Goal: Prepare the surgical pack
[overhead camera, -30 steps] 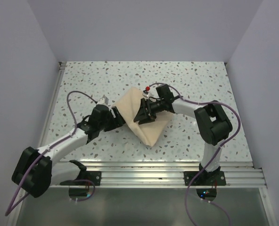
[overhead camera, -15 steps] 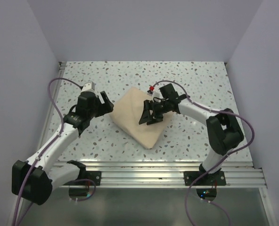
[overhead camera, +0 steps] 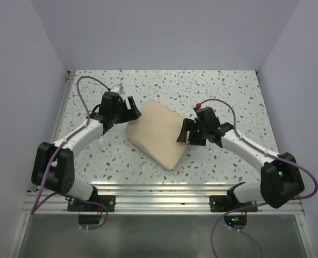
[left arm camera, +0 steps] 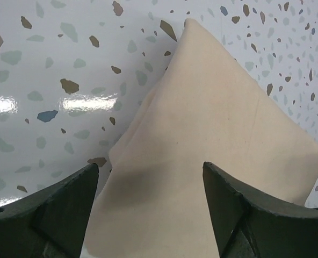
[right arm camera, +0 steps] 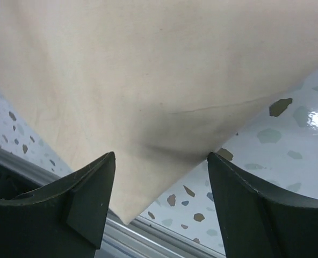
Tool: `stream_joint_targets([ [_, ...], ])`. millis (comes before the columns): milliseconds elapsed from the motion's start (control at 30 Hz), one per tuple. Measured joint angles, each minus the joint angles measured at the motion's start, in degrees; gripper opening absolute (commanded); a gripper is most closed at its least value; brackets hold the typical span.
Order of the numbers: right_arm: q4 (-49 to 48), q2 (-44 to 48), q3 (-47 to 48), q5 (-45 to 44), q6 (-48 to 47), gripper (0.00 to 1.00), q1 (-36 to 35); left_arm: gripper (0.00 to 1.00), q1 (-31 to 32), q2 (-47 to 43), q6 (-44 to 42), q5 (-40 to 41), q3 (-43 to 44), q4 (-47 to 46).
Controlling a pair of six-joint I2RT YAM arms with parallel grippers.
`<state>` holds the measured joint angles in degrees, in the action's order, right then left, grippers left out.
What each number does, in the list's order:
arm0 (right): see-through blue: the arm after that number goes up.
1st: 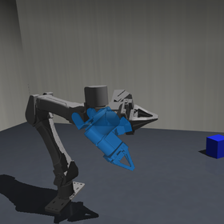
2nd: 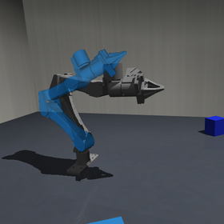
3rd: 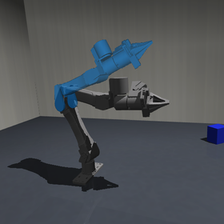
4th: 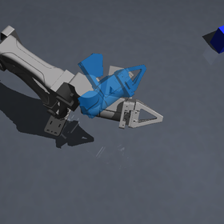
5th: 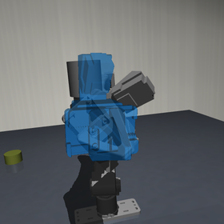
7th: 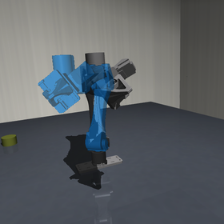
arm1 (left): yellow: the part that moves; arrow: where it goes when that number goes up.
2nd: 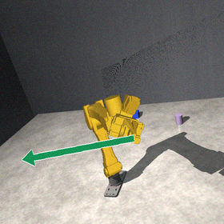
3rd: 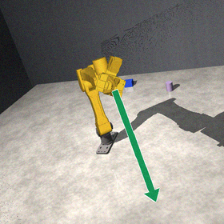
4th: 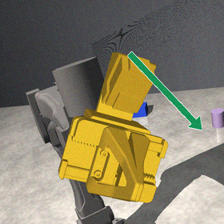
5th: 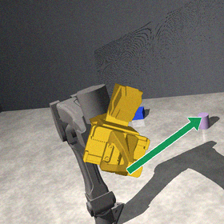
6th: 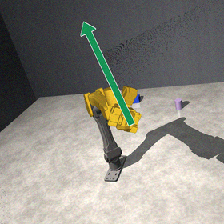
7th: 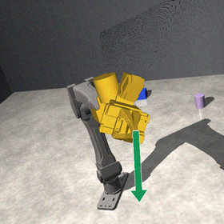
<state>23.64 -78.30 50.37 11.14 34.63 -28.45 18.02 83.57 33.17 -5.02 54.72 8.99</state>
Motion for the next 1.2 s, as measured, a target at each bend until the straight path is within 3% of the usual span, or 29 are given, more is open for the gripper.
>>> stream_joint_targets([
  [100,-1.86,1.01,-2.71,-3.45,3.06,0.67,0.00,0.75,-0.02,2.99,-0.04,-1.31,0.57,-2.29],
  [333,-5.11,-2.45,-3.67,-7.56,5.49,0.40,0.02,0.31,-0.02,7.82,0.22,-3.85,-0.72,-7.37],
  [433,-5.60,-4.28,-3.06,-8.26,5.49,0.33,0.15,0.23,-0.02,7.76,0.26,-3.78,-3.04,-9.62],
  [633,-6.93,-8.81,0.83,-6.54,4.76,0.22,4.63,0.15,0.02,3.69,1.36,-2.58,-10.21,-12.52],
  [800,-8.31,-14.45,6.32,-5.62,3.63,0.25,8.66,0.15,0.17,-0.39,3.23,-1.81,-15.52,-15.26],
  [900,-7.85,-18.05,10.43,-5.66,2.32,0.44,9.49,0.35,0.17,-1.20,3.69,-1.05,-16.92,-15.96],
  [933,-7.93,-18.71,11.19,-5.66,1.90,0.55,9.70,0.40,0.13,-1.38,3.63,-0.57,-17.11,-15.82],
  [1033,-8.07,-18.36,11.21,-5.90,0.50,0.69,10.14,0.55,0.04,-2.64,3.39,1.25,-17.42,-14.75],
  [1200,-8.17,-11.61,6.43,-6.67,-1.64,0.73,10.19,0.67,-0.02,-9.57,3.15,3.13,-19.10,-11.45],
])
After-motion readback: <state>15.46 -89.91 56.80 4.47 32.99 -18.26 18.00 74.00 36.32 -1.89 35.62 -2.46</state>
